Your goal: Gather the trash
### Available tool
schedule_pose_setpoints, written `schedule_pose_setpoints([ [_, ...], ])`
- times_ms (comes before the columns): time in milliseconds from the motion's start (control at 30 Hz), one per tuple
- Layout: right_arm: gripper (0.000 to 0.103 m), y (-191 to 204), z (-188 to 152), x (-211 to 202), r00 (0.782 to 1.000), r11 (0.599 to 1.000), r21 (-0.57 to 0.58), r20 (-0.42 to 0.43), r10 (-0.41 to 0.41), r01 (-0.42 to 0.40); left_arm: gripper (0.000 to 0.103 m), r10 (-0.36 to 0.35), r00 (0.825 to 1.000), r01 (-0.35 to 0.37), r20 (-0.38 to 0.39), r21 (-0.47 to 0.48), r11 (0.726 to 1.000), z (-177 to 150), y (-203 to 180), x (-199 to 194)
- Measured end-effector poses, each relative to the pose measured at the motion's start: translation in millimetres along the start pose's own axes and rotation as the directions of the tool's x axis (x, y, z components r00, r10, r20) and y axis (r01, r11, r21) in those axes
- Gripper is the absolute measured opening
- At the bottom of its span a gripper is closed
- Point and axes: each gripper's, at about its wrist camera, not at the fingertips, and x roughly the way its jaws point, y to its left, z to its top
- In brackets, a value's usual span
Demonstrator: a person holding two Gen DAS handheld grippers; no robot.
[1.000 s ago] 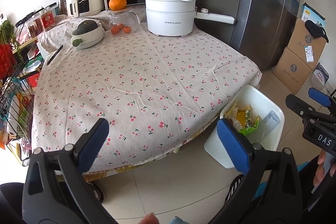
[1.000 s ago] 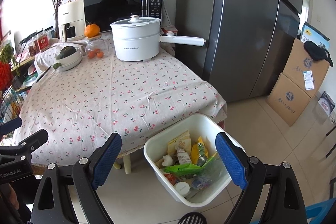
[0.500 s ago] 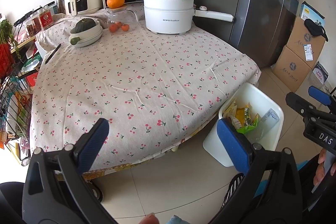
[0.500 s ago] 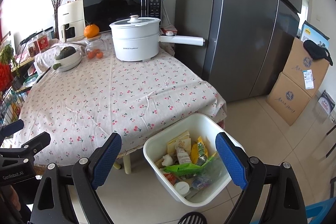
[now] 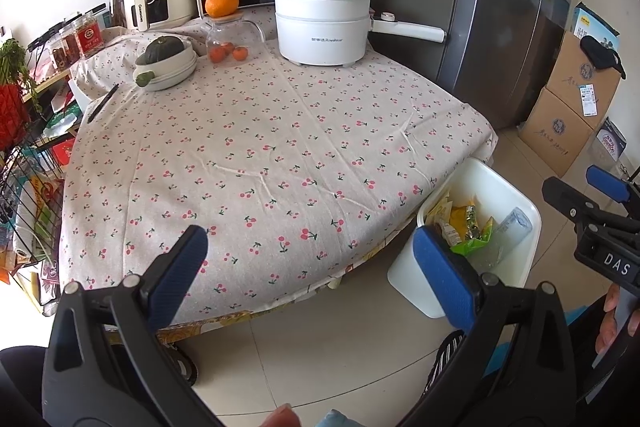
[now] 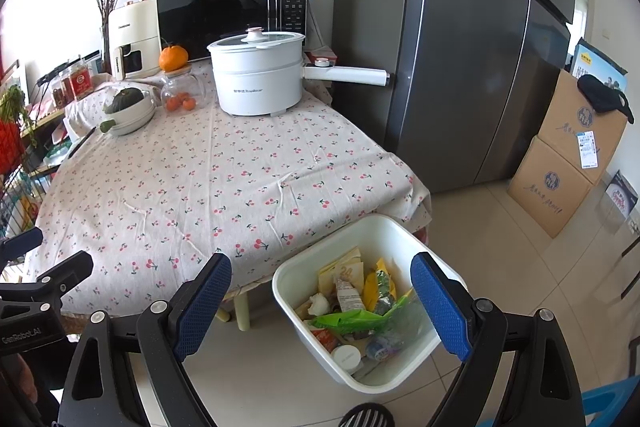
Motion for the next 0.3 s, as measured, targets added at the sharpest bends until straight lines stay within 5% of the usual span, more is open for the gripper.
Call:
schedule_pose_setpoints([
  [300,0.094,-1.1,-2.0,6.0,1.000,1.000,0.017,-0.014,-0.005,0.005,0.102,-0.031,0.999,0.031,-0.034,0.005,1.000,2.2,3.0,3.2],
])
